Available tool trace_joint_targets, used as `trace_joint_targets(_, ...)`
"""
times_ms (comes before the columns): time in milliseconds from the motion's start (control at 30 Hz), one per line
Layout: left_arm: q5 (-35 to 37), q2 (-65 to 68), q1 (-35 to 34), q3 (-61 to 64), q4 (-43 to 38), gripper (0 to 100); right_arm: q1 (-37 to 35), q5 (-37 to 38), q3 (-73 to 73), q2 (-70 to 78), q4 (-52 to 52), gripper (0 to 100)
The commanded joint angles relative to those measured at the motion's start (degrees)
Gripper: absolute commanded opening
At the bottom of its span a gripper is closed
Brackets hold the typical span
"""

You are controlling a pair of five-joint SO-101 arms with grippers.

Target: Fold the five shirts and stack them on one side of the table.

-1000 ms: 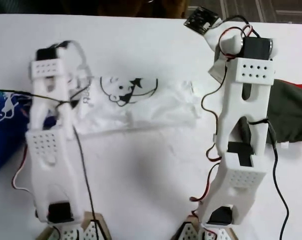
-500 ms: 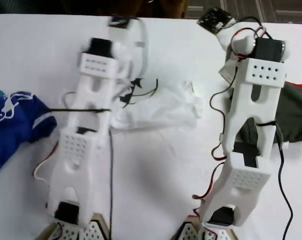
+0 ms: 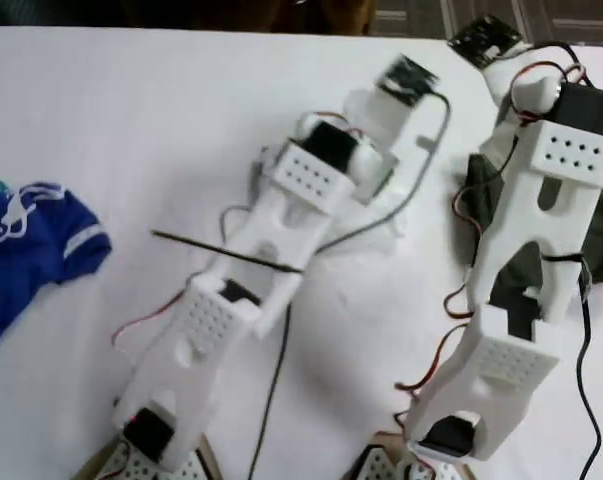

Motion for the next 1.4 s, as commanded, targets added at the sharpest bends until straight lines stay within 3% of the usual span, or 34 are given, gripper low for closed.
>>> trace_joint_targets(0, -0.7, 0.35, 1.14, -2.15, -0.62, 3, 0.92, -0.18, -0.26, -3.56, 1.01, 17.2)
trace_joint_targets(233, -0.44, -1.76, 1.41, -4.53, 2.46, 25, 0.75, -0.18, -0.26, -3.47, 1.01, 17.2)
trace_joint_targets(400, 0.09, -5.1, -2.2, -10.68, 5.71, 21, 0.92, -0.53, -0.26, -3.12, 1.01, 17.2)
trace_joint_targets(567, 9.41, -6.95, -16.44, -12.44, 10.46, 21, 0.48, -0.53, -0.26, -3.12, 1.01, 17.2)
trace_joint_targets(767, 10.2, -4.04, -28.22, -10.07, 15.21, 21, -5.23, -3.16, -0.26, -3.12, 1.01, 17.2)
trace_joint_targets(967, 10.29, 5.01, -30.07, -4.97, 13.89, 21, -19.56, -9.67, -0.18, -2.86, 0.92, 15.1)
trace_joint_targets(1067, 11.08, 8.79, -30.07, -4.97, 13.89, 19, -25.63, -10.99, -0.18, -0.48, 0.92, 0.6)
trace_joint_targets(1233, 14.86, 12.4, -29.89, -4.97, 13.63, 3, -29.41, -11.16, -0.79, 7.52, 0.92, 1.9)
trace_joint_targets(1367, 15.03, 14.95, -29.71, -4.44, 11.25, 4, -30.37, -11.08, -0.44, 13.67, 0.84, 1.8)
